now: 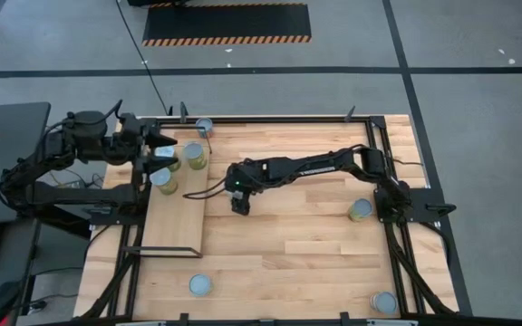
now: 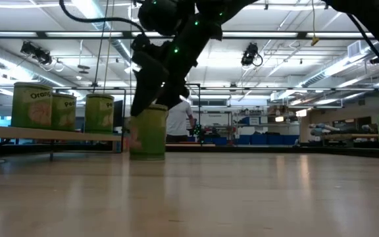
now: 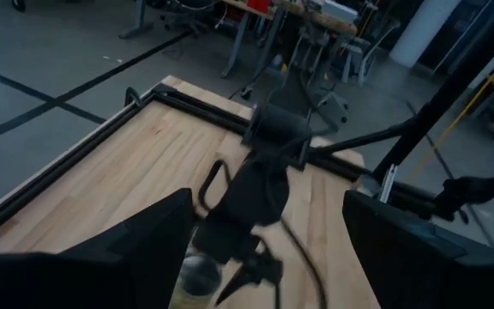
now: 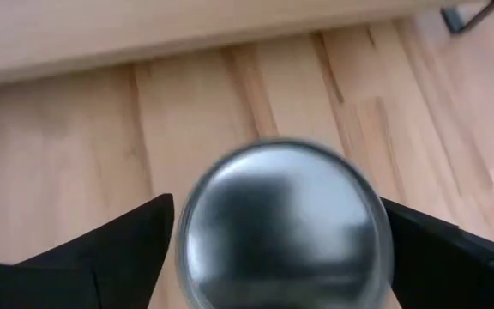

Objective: Pick and place cans onto a shelf
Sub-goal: Put the large canned oranges on the shelf aligned with the other large canned oranges

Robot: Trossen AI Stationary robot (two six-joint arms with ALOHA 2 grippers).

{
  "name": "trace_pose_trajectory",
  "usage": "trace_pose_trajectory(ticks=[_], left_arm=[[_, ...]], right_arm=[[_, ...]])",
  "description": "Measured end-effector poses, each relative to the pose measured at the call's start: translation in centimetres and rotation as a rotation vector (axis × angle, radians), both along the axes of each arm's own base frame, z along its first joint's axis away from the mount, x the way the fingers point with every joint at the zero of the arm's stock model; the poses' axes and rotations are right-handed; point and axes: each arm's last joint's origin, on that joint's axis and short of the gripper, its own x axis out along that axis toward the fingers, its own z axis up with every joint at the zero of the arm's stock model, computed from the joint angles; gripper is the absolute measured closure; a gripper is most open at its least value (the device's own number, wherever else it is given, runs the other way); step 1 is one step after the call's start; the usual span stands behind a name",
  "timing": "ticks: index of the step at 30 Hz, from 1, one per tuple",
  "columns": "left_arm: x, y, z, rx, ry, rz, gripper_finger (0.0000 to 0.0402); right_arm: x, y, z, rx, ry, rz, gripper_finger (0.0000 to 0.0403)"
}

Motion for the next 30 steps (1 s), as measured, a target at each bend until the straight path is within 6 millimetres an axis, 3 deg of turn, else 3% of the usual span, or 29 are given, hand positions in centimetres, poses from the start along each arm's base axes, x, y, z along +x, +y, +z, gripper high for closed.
trace_pose_trajectory(ticks=[8,18,24,30], left_arm=[[0.5,0.2,-0.7,0.04,0.086,-0.007,0.0095],[5.3,1.5,-2.6,-0.006,0.262,0.022,0.0095],[7.9,2.0,-4.2,-0.048,0.375,0.036,0.0095],[10.7,0.6,-5.7,-0.03,0.469,0.063,0.0095]], right_arm=[[-2.8,0.7,7.0,0.007,-0.101,0.0,0.0014],[-10.0,0.2,16.0,-0.176,-0.148,-0.121,0.0025],[-13.7,0.0,19.2,-0.234,-0.176,-0.176,0.0025],[-16.1,-0.3,20.8,-0.27,-0.168,-0.169,0.0025]])
